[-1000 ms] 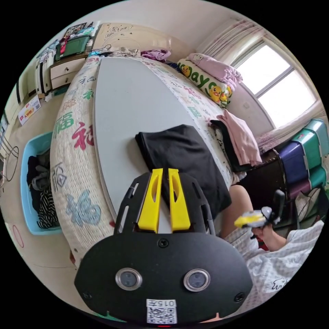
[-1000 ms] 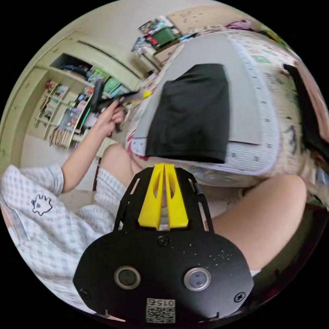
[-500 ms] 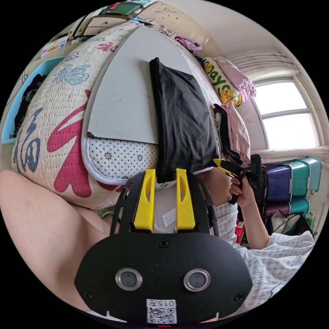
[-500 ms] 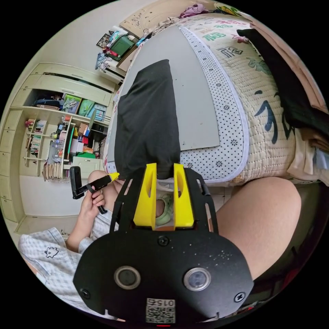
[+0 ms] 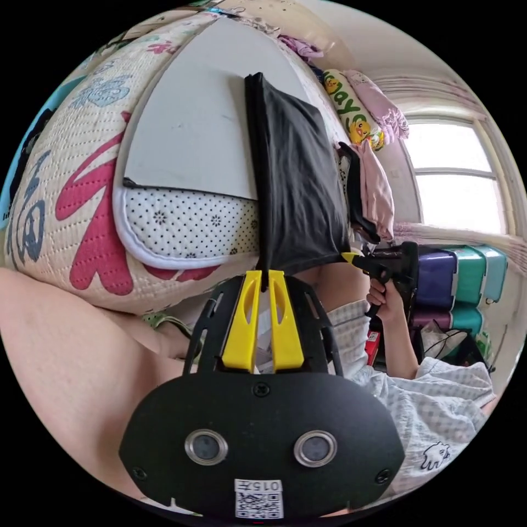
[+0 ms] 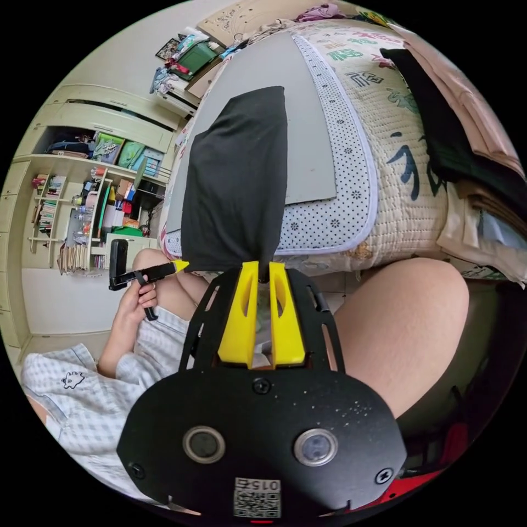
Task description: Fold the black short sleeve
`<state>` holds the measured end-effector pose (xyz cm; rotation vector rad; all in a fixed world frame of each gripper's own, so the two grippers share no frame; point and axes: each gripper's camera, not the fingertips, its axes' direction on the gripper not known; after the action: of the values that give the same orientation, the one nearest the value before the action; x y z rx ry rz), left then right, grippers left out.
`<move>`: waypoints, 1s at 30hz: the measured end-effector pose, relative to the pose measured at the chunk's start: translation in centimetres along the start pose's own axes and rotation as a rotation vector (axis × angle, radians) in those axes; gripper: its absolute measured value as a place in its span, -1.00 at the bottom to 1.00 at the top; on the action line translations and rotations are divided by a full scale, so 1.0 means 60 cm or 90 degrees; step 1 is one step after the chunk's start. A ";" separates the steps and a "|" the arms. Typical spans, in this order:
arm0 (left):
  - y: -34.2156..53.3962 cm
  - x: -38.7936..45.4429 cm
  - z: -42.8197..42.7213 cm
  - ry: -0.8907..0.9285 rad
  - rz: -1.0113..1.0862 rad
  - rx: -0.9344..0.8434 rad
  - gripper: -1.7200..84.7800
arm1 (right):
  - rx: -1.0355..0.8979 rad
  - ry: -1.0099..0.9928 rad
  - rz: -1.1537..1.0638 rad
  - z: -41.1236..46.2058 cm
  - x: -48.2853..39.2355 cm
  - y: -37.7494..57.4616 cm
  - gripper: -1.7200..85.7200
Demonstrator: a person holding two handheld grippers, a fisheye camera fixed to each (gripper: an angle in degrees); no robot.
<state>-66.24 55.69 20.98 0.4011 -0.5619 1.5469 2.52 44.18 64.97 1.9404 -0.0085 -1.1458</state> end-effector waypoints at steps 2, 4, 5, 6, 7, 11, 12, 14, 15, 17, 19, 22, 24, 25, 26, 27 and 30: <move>0.007 -0.003 -0.039 -0.017 -0.002 0.030 -0.86 | 0.020 0.009 0.004 -0.024 -0.002 -0.001 -0.83; 0.002 -0.005 -0.076 -0.024 0.009 0.059 -0.82 | 0.052 0.013 0.016 -0.053 0.003 -0.003 -0.81; -0.010 -0.006 -0.102 -0.027 0.019 0.081 -0.80 | 0.082 0.008 0.022 -0.074 0.008 -0.007 -0.81; -0.018 -0.006 -0.114 -0.030 0.025 0.092 -0.79 | 0.098 0.001 0.022 -0.084 0.011 -0.010 -0.80; -0.038 -0.006 -0.137 -0.036 0.036 0.118 -0.77 | 0.124 -0.015 0.026 -0.101 0.017 -0.020 -0.80; -0.125 -0.003 -0.180 -0.052 0.086 0.203 -0.72 | 0.168 -0.060 0.024 -0.130 0.019 -0.082 -0.76; -0.138 -0.004 -0.181 -0.048 0.092 0.211 -0.71 | 0.171 -0.061 0.021 -0.130 0.016 -0.094 -0.76; -0.185 -0.006 -0.176 -0.049 0.113 0.225 -0.68 | 0.163 -0.063 0.006 -0.123 -0.002 -0.144 -0.73; -0.196 -0.007 -0.174 -0.057 0.113 0.226 -0.67 | 0.160 -0.064 0.000 -0.119 -0.007 -0.156 -0.72; -0.232 -0.012 -0.163 -0.079 0.115 0.221 -0.63 | 0.142 -0.059 -0.024 -0.104 -0.033 -0.204 -0.69; -0.248 -0.016 -0.159 -0.086 0.115 0.215 -0.60 | 0.130 -0.045 -0.043 -0.092 -0.052 -0.236 -0.67; -0.255 -0.021 -0.161 -0.106 0.117 0.212 -0.59 | 0.120 -0.016 -0.057 -0.077 -0.077 -0.279 -0.66; -0.249 -0.023 -0.169 -0.106 0.128 0.217 -0.59 | 0.119 -0.014 -0.056 -0.070 -0.086 -0.299 -0.65; -0.243 -0.025 -0.175 -0.100 0.134 0.216 -0.60 | 0.118 -0.017 -0.050 -0.066 -0.090 -0.309 -0.65; -0.235 -0.029 -0.181 -0.092 0.137 0.215 -0.60 | 0.118 -0.024 -0.044 -0.062 -0.094 -0.317 -0.65; -0.230 -0.030 -0.183 -0.084 0.140 0.211 -0.61 | 0.118 -0.027 -0.041 -0.060 -0.096 -0.320 -0.65; -0.204 -0.031 -0.192 -0.061 0.170 0.197 -0.64 | 0.131 -0.047 -0.026 -0.057 -0.106 -0.326 -0.69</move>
<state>-52.96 60.74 11.84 0.6601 -0.4628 1.8884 -6.32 61.36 57.07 2.0846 -0.1317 -1.2846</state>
